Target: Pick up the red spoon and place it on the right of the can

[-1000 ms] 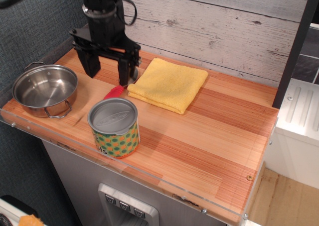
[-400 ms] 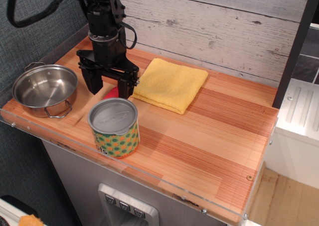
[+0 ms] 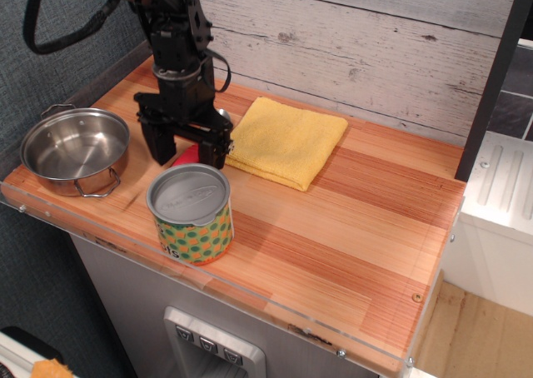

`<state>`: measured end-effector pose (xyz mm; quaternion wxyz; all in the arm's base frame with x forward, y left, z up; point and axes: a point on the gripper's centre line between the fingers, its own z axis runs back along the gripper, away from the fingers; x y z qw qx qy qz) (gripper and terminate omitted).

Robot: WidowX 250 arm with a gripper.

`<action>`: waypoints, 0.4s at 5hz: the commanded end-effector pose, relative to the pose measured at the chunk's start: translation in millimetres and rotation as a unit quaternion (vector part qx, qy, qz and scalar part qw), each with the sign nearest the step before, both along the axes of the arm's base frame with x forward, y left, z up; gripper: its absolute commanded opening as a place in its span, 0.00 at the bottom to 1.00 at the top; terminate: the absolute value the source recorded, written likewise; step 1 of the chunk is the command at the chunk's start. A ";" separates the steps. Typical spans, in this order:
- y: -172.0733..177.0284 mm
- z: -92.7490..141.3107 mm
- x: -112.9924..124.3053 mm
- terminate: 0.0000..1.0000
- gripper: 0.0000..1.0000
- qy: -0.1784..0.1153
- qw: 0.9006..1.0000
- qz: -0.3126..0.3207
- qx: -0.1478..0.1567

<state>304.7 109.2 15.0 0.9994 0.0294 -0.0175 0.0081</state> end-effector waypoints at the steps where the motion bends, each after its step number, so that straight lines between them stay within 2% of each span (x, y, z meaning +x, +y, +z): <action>1: 6.2 9.9 4.7 0.00 0.00 -0.014 1.000 -0.009 0.003; 2: 7.1 9.5 5.5 0.00 0.00 -0.012 1.000 -0.005 0.002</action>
